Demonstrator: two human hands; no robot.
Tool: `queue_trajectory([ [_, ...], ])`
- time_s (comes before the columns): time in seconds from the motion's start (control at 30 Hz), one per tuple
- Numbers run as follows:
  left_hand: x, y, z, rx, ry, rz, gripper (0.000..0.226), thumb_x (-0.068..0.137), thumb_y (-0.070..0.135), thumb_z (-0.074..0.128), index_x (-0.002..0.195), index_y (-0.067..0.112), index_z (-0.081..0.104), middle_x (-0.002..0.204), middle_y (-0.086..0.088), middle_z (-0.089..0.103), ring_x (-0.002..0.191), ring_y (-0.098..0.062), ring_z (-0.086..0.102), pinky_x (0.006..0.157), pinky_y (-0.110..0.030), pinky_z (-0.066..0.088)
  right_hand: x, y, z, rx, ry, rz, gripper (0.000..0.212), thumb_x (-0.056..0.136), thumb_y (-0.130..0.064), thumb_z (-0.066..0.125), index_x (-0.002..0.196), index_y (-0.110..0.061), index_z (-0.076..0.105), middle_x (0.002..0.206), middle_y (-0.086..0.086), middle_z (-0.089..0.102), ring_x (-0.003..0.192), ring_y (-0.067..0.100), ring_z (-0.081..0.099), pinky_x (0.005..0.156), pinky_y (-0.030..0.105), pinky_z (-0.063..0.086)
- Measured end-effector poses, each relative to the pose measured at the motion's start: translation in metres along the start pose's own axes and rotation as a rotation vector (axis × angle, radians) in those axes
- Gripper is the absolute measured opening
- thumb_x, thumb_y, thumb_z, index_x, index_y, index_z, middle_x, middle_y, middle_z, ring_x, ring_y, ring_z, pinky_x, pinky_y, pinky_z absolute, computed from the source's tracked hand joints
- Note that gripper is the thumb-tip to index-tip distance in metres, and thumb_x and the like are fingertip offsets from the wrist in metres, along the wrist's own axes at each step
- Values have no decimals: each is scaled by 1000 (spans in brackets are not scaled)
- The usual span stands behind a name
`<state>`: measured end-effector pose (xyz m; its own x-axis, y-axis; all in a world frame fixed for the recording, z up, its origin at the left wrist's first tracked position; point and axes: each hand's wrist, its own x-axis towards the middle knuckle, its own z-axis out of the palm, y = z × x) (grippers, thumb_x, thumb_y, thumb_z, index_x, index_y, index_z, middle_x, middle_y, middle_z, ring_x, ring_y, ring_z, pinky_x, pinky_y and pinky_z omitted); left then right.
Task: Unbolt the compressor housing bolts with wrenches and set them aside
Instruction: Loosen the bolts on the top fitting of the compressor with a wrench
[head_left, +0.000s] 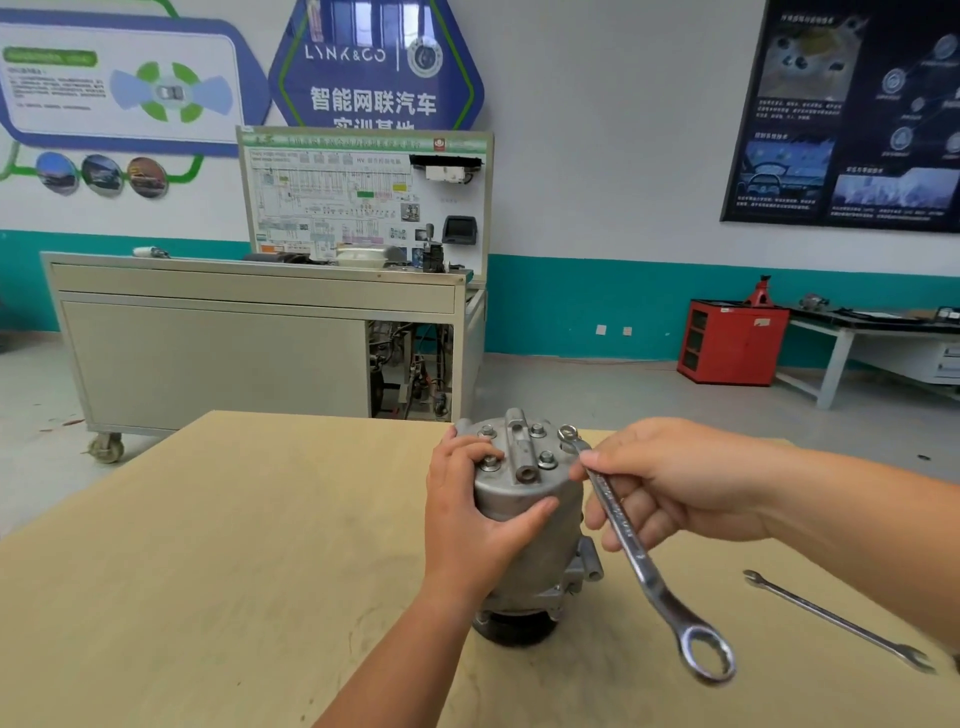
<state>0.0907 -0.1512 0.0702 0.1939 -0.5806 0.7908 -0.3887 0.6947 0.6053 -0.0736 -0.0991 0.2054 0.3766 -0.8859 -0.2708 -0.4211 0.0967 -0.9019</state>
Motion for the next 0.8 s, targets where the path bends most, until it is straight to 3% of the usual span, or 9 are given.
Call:
queue_trajectory([
  [0.1, 0, -2, 1, 1, 2, 12, 52, 57, 54, 73, 99, 40, 45, 115, 20, 46, 130, 15, 25, 105, -6, 22, 4, 1, 7, 105, -40, 14, 26, 100, -20, 40, 94, -2, 57, 63, 9, 70, 51, 14, 67, 39, 17, 48],
  [0.33, 0, -1, 2, -19, 24, -4, 52, 57, 57, 73, 97, 38, 47, 113, 20, 48, 130, 6, 32, 105, -9, 27, 12, 1, 18, 249, -82, 32, 23, 101, -19, 39, 89, -4, 51, 58, 12, 67, 47, 16, 66, 33, 15, 43],
  [0.47, 0, -1, 2, -14, 30, 10, 52, 57, 54, 74, 98, 39, 46, 114, 18, 48, 130, 2, 34, 105, -9, 26, 13, -1, 12, 78, -119, 57, 27, 102, -22, 36, 92, -2, 51, 58, 10, 67, 48, 15, 67, 33, 14, 41],
  [0.63, 0, -1, 1, -7, 13, -5, 52, 56, 54, 74, 97, 40, 46, 114, 19, 47, 129, 11, 30, 104, -6, 24, 20, -12, 5, -108, -124, 108, 31, 102, -25, 36, 89, -4, 53, 52, 8, 64, 41, 10, 58, 29, 12, 32],
  [0.73, 0, -1, 1, -4, 6, -11, 51, 56, 56, 72, 97, 40, 46, 116, 25, 45, 132, -3, 32, 106, -8, 23, 18, -21, -12, -453, -156, 144, 33, 102, -31, 33, 89, -9, 54, 48, -1, 59, 41, 9, 58, 33, 13, 32],
  [0.8, -1, -1, 0, 0, -8, -42, 51, 55, 58, 71, 97, 40, 47, 117, 30, 43, 135, -7, 31, 107, -12, 23, 18, -35, -26, -710, -173, 215, 37, 100, -40, 35, 90, -14, 59, 50, -4, 58, 45, 9, 59, 41, 16, 39],
])
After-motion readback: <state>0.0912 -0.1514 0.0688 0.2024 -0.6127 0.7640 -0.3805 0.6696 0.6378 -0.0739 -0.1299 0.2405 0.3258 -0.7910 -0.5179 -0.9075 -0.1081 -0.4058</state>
